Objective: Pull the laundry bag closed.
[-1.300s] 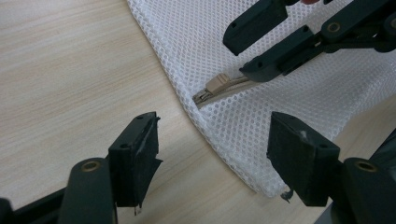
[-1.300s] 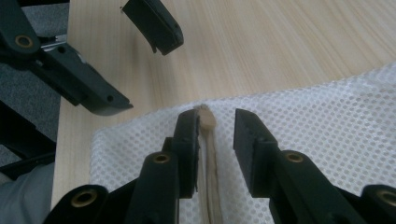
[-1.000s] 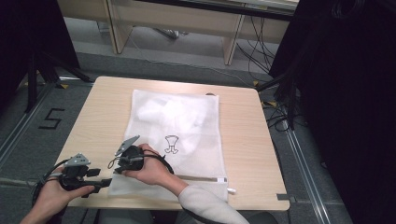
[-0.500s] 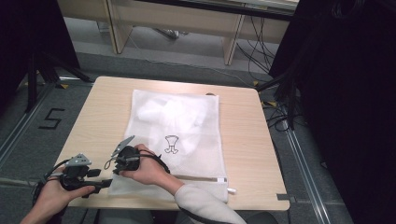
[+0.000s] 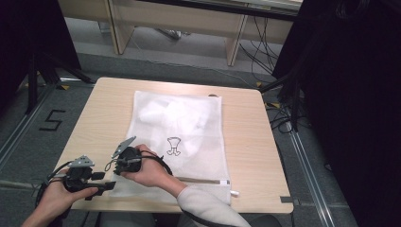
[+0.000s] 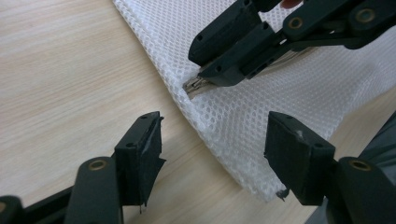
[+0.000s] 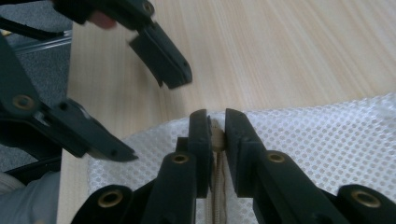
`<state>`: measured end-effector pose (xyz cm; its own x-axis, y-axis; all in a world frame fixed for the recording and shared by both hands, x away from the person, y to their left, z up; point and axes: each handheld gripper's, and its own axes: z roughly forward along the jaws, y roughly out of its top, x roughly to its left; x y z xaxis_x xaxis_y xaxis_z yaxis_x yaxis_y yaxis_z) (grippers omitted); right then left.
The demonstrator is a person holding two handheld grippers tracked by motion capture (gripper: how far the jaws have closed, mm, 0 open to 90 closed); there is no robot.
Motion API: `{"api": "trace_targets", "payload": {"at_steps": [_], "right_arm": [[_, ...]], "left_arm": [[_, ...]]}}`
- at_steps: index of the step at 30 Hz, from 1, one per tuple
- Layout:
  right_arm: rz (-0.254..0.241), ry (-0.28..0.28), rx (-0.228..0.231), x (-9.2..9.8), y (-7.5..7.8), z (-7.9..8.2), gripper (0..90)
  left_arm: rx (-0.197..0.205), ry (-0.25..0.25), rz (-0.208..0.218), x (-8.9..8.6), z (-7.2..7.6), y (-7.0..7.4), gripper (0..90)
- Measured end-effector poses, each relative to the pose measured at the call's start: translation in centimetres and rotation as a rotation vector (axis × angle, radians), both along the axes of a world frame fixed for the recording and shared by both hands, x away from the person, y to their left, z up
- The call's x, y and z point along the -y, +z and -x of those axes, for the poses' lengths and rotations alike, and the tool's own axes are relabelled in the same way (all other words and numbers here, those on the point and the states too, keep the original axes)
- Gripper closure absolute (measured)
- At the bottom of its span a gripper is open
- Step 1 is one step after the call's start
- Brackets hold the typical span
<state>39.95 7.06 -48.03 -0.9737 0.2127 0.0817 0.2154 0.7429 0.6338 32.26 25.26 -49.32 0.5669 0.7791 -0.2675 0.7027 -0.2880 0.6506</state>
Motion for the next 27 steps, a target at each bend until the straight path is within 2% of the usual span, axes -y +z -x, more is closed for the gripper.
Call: {"api": "trace_targets", "payload": {"at_steps": [1, 2, 3, 4, 5, 6, 8, 10, 11, 12, 13, 15, 16, 17, 19, 20, 22, 25, 27], "right_arm": [[-0.002, -0.002, 0.005, 0.0, 0.2, 0.0, 82.1], [-0.010, 0.003, 0.011, 0.1, 0.4, 0.0, 82.1], [-0.008, -0.001, 0.007, 0.1, 0.6, 0.1, 82.1], [-0.014, 0.005, 0.018, 0.2, 0.7, 0.1, 82.1], [-0.006, 0.011, 0.029, 0.3, 0.9, 0.0, 82.1], [-0.018, 0.010, 0.019, 0.3, 1.1, 0.2, 82.1], [-0.012, 0.007, 0.031, 0.5, 1.4, 0.2, 82.1], [-0.027, 0.011, 0.020, 0.5, 1.6, 0.3, 82.1], [-0.016, 0.016, 0.042, 0.7, 1.9, 0.3, 82.1], [-0.016, 0.016, 0.042, 0.7, 1.9, 0.3, 82.1], [-0.022, 0.008, 0.030, 0.7, 1.9, 0.4, 82.1], [-0.034, 0.014, 0.035, 0.7, 2.1, 0.5, 82.2], [-0.023, 0.003, 0.038, 0.8, 2.3, 0.6, 82.2], [-0.034, 0.016, 0.046, 0.8, 2.4, 0.5, 82.1], [-0.043, 0.001, 0.031, 0.8, 2.5, 0.7, 82.2], [-0.041, 0.007, 0.044, 0.9, 2.7, 0.7, 82.2], [-0.049, 0.011, 0.051, 0.9, 2.9, 0.6, 82.2], [-0.045, 0.000, 0.041, 1.0, 3.1, 0.7, 82.2], [-0.052, 0.002, 0.040, 1.0, 3.1, 0.8, 82.2]], "left_arm": [[-0.006, -0.005, 0.020, 0.1, -0.2, -0.1, 36.9], [-0.007, -0.004, 0.011, 0.2, -0.3, -0.1, 37.3], [-0.012, 0.016, 0.040, 0.4, -0.4, -0.3, 37.7], [-0.017, -0.009, 0.029, 0.2, -0.6, -0.3, 38.6], [-0.008, 0.015, 0.057, 0.4, -0.7, -0.4, 39.6], [-0.010, 0.024, 0.071, 0.5, -0.8, -0.4, 40.6], [-0.031, 0.019, 0.093, 0.5, -1.1, -0.5, 43.4], [-0.040, 0.021, 0.108, 0.6, -1.3, -0.5, 46.0], [-0.037, 0.027, 0.119, 0.7, -1.3, -0.6, 49.6], [-0.042, 0.028, 0.130, 0.7, -1.3, -0.6, 49.6], [-0.064, 0.019, 0.138, 0.7, -1.4, -0.6, 51.4], [-0.087, 0.017, 0.147, 0.8, -1.5, -0.7, 54.3], [-0.096, 0.018, 0.149, 0.8, -1.5, -0.8, 56.2], [-0.087, 0.029, 0.162, 1.0, -1.5, -0.9, 57.7], [-0.115, 0.009, 0.157, 1.0, -1.7, -0.8, 59.6], [-0.109, 0.021, 0.167, 1.2, -1.6, -0.9, 60.4], [-0.122, 0.004, 0.163, 1.3, -1.7, -0.8, 61.9], [-0.126, 0.014, 0.174, 1.3, -1.7, -0.7, 66.6], [-0.112, 0.025, 0.185, 1.4, -1.8, -0.8, 68.5]]}}
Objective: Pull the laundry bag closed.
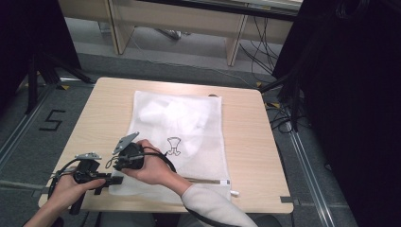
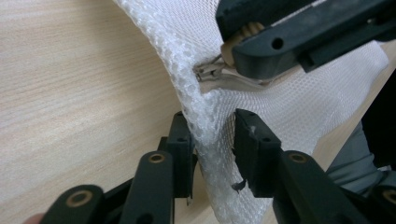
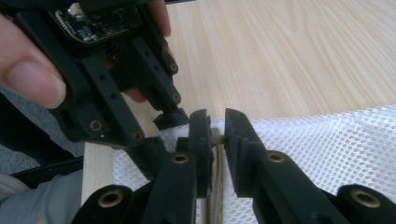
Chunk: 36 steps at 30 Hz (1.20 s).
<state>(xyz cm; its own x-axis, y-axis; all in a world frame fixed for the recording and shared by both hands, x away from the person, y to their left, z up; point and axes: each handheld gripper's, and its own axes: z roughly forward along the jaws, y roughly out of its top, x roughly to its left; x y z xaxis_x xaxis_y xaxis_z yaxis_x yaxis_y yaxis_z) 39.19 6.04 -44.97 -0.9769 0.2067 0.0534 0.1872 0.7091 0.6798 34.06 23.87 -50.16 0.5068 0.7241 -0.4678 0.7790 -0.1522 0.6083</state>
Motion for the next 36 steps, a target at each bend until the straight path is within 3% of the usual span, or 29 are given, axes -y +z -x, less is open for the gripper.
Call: {"api": "trace_targets", "payload": {"at_steps": [2, 6, 9, 13, 23, 26, 33, 36], "right_arm": [[0.001, 0.009, 0.011, 0.1, 0.0, -0.1, 82.2], [-0.002, 0.005, 0.009, 0.4, 0.0, 0.0, 82.2], [0.005, 0.006, 0.006, 0.6, 0.0, 0.1, 82.2], [0.002, 0.012, 0.017, 0.8, 0.0, 0.2, 82.2], [0.009, 0.011, 0.005, 2.1, -0.5, 0.4, 82.3], [0.012, -0.002, -0.013, 2.3, -0.6, 0.6, 82.3], [0.011, 0.011, -0.018, 2.7, -1.0, 0.3, 82.4], [0.014, 0.008, -0.021, 2.7, -1.1, 0.3, 82.5]], "left_arm": [[-0.020, -0.022, -0.014, 0.0, -0.1, 0.2, 71.0], [-0.003, -0.014, -0.018, 0.3, -0.2, 0.1, 76.1], [-0.025, -0.033, -0.030, 0.1, -0.3, 0.3, 81.1], [-0.001, -0.021, -0.038, 0.3, -0.2, 0.4, 84.1], [0.000, 0.023, 0.003, 0.3, 0.0, 0.6, 85.8], [-0.021, 0.004, 0.003, 0.2, -0.1, 0.7, 85.9], [-0.012, 0.027, 0.023, 0.2, 0.0, 0.7, 86.0], [-0.024, 0.010, 0.028, 0.0, -0.1, 0.8, 86.0]]}}
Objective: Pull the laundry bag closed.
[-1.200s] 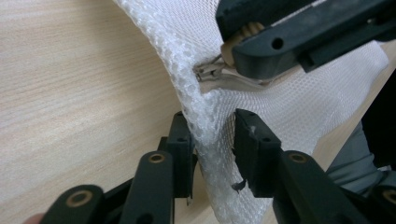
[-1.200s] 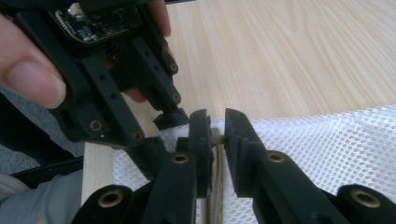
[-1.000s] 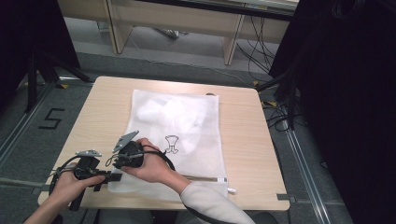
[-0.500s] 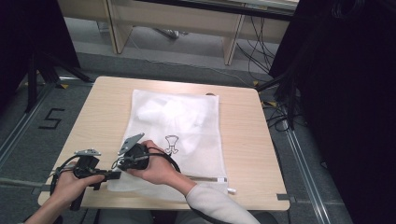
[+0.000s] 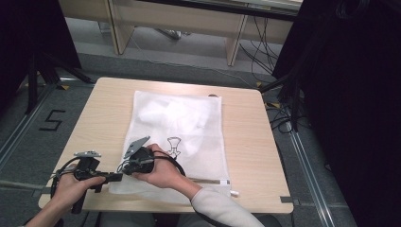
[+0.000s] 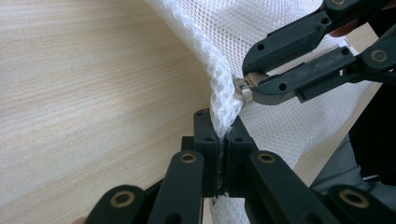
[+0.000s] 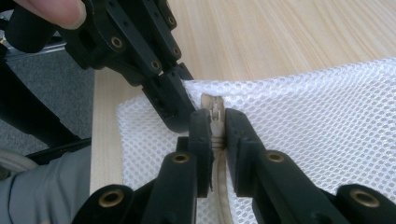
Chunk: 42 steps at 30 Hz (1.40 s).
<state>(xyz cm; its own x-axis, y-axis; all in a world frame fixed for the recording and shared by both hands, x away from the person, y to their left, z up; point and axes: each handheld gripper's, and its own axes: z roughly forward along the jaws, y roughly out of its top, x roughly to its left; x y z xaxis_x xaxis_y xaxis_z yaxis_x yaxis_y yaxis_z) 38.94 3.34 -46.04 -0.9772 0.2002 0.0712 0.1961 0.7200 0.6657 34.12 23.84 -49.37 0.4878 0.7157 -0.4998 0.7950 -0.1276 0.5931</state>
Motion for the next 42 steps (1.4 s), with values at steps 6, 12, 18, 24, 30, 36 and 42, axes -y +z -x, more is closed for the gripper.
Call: {"api": "trace_targets", "payload": {"at_steps": [6, 12, 18, 24, 30, 36, 42], "right_arm": [[0.004, -0.004, -0.008, 0.3, -0.3, 0.1, 82.5], [0.017, -0.009, -0.007, 0.7, -0.8, 0.1, 82.6], [0.028, -0.004, 0.014, 0.9, -0.9, 0.3, 82.6], [0.023, -0.004, 0.004, 1.1, -1.2, 0.6, 82.6], [0.020, -0.005, -0.001, 1.4, -1.4, 0.7, 82.6], [0.031, -0.007, 0.006, 1.5, -1.7, 0.7, 82.6], [0.038, -0.012, -0.011, 1.7, -1.8, 0.6, 82.6]], "left_arm": [[-0.001, 0.005, 0.007, 0.0, 0.0, 0.0, 86.0], [0.005, 0.009, 0.010, 0.0, 0.0, 0.0, 86.0], [0.004, -0.002, 0.008, 0.0, 0.0, 0.1, 85.9], [0.010, 0.002, -0.002, 0.2, 0.1, 0.1, 85.9], [0.013, -0.002, 0.004, 0.3, 0.1, 0.2, 85.9], [0.022, -0.006, -0.003, 0.4, 0.2, 0.3, 85.9], [0.017, -0.004, 0.009, 0.4, 0.2, 0.3, 85.9]]}}
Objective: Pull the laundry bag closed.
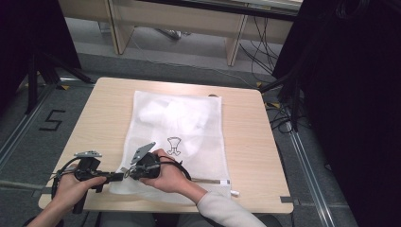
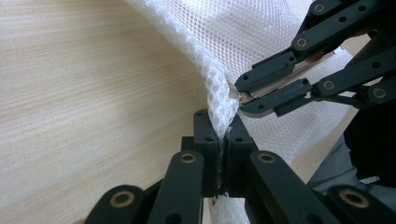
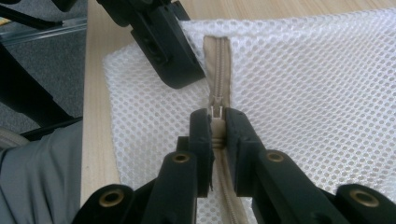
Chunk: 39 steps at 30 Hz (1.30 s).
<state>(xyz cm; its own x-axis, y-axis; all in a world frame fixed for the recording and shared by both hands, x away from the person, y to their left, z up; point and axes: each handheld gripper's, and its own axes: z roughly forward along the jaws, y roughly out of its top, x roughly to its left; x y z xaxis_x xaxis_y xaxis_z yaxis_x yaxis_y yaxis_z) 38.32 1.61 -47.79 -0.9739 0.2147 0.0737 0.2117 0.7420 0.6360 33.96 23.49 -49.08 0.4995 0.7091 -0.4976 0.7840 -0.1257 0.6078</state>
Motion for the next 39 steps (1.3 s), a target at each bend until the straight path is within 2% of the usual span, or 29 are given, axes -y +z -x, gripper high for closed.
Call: {"api": "trace_targets", "payload": {"at_steps": [6, 8, 12, 14, 15, 16, 18, 19, 21, 24, 27, 28, 31, 32, 33, 34, 37, 39], "right_arm": [[0.000, -0.008, -0.015, 0.1, -0.2, 0.0, 82.6], [0.007, 0.005, 0.003, 0.2, -0.2, -0.1, 82.6], [0.002, 0.001, -0.002, 0.3, -0.3, -0.1, 82.6], [0.016, -0.010, 0.003, 0.4, -0.3, -0.1, 82.6], [0.013, -0.012, -0.005, 0.4, -0.2, 0.0, 82.6], [0.015, 0.000, 0.017, 0.4, -0.3, -0.2, 82.6], [0.023, -0.002, 0.017, 0.5, -0.3, -0.2, 82.6], [0.011, -0.002, -0.003, 0.5, -0.3, -0.1, 82.6], [0.012, -0.012, -0.013, 0.5, -0.2, 0.0, 82.6], [0.012, -0.004, -0.004, 0.6, -0.2, -0.1, 82.6], [0.034, 0.001, 0.011, 0.8, -0.3, -0.2, 82.6], [0.027, -0.009, -0.015, 0.9, -0.3, 0.0, 82.7], [0.030, -0.004, -0.004, 1.0, -0.3, -0.1, 82.6], [0.045, -0.008, 0.005, 1.1, -0.3, -0.1, 82.6], [0.045, -0.008, 0.005, 1.1, -0.3, -0.1, 82.6], [0.028, -0.015, -0.018, 1.1, -0.3, 0.1, 82.7], [0.044, -0.009, 0.003, 1.4, -0.3, -0.1, 82.7], [0.039, -0.011, -0.005, 1.5, -0.4, 0.0, 82.6]], "left_arm": [[0.000, 0.006, 0.002, -0.1, 0.0, 0.0, 85.9], [0.000, 0.008, 0.013, -0.1, 0.0, 0.1, 85.9], [0.002, 0.006, 0.007, 0.0, 0.0, 0.1, 85.9], [0.006, 0.007, 0.012, -0.1, 0.0, 0.1, 85.9], [0.007, 0.006, 0.008, -0.2, 0.0, 0.2, 85.9], [0.008, 0.004, 0.007, -0.2, 0.0, 0.2, 85.9], [0.007, 0.005, 0.008, -0.2, 0.0, 0.1, 85.9], [0.007, 0.005, 0.007, -0.2, 0.0, 0.2, 85.8], [0.008, 0.005, 0.006, -0.2, 0.0, 0.2, 85.9], [0.011, 0.006, 0.000, -0.2, 0.0, 0.2, 85.8], [0.013, 0.009, -0.008, -0.3, 0.0, 0.2, 85.8], [0.013, 0.010, -0.012, -0.2, 0.0, 0.2, 85.9], [0.019, 0.018, -0.016, -0.1, 0.0, 0.2, 85.8], [0.020, 0.018, -0.018, -0.2, 0.0, 0.2, 85.8], [0.019, 0.022, -0.017, -0.1, 0.0, 0.2, 85.8], [0.020, 0.022, -0.022, -0.2, 0.0, 0.2, 85.8], [0.022, 0.022, -0.025, -0.1, 0.0, 0.2, 85.8], [0.021, 0.018, -0.024, -0.2, 0.0, 0.2, 85.8]]}}
